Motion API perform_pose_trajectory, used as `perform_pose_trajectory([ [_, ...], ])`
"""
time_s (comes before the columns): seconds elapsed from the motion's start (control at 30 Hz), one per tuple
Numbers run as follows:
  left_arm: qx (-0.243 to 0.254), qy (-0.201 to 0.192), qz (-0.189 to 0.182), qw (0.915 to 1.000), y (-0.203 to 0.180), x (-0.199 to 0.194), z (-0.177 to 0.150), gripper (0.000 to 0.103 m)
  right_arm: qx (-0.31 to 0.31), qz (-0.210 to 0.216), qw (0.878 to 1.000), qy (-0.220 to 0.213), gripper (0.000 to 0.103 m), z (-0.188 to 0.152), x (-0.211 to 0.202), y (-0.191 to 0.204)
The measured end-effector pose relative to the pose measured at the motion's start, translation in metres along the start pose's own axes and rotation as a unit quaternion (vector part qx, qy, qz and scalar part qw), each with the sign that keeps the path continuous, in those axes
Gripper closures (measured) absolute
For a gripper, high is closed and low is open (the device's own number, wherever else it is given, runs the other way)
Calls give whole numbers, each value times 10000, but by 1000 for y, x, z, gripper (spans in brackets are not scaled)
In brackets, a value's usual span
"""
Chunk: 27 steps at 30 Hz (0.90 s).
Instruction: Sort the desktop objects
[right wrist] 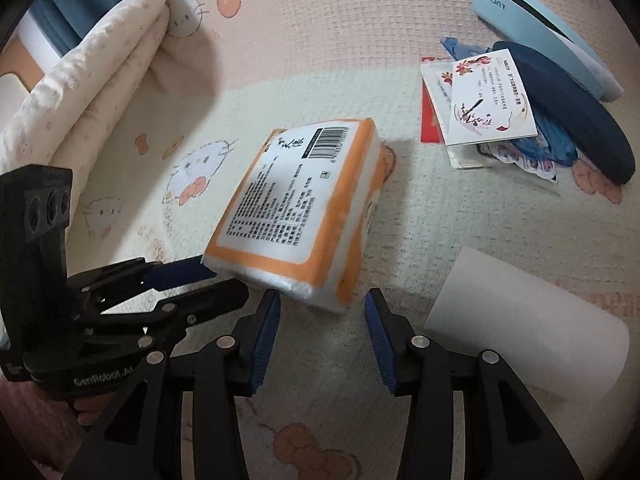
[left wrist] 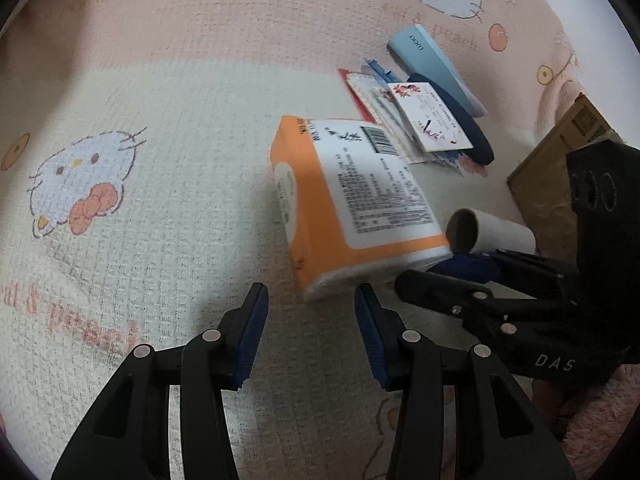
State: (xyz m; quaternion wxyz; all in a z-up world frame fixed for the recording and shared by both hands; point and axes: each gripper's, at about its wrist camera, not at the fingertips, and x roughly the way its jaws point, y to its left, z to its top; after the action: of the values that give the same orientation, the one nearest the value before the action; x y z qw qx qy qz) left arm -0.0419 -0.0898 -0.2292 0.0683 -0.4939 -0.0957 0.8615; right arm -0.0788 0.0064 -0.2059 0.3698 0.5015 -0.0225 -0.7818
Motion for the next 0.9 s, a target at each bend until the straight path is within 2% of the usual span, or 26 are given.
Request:
perform_pose_trajectory([
  [0.1, 35, -89, 29, 9999, -2, 1, 3, 55, -159, 9, 9998, -81, 57, 2, 3, 5],
  [0.17, 23, -143, -81, 9999, -1, -1, 5, 60, -257, 105, 9992, -273, 57, 2, 0, 6],
  [0.2, 43, -153, -203, 9997, -3, -3, 6, 68, -287, 148, 9988, -359, 58, 3, -3, 7],
  [0.23, 76, -165, -216, 9996, -5, -5, 7, 72, -336, 205, 9984, -408, 61, 3, -4, 9],
  [0.3, 147, -281, -98, 9994, -10, -9, 9, 72, -440, 110, 9975, -535, 65, 5, -9, 15],
  [0.37, 157, -254, -181, 9994, -11, -10, 12, 72, -550, -27, 9967, -603, 69, 7, -13, 18],
  [0.53, 335, -464, -178, 9982, -24, -28, 19, 72, -450, -25, 9971, -606, 71, 15, -24, 19],
  [0.67, 429, -717, -292, 9961, -32, -58, 30, 72, -489, -67, 9973, -551, 71, 27, -42, 30],
  [0.73, 394, -885, -432, 9944, -34, -77, 37, 71, -344, 81, 9981, -503, 71, 33, -54, 31],
  [0.8, 281, -1015, -651, 9923, -35, -95, 44, 70, -49, 408, 9979, -496, 71, 37, -68, 29],
  [0.9, 50, -944, -967, 9908, -34, -107, 51, 69, 298, 729, 9958, -466, 71, 40, -87, 24],
])
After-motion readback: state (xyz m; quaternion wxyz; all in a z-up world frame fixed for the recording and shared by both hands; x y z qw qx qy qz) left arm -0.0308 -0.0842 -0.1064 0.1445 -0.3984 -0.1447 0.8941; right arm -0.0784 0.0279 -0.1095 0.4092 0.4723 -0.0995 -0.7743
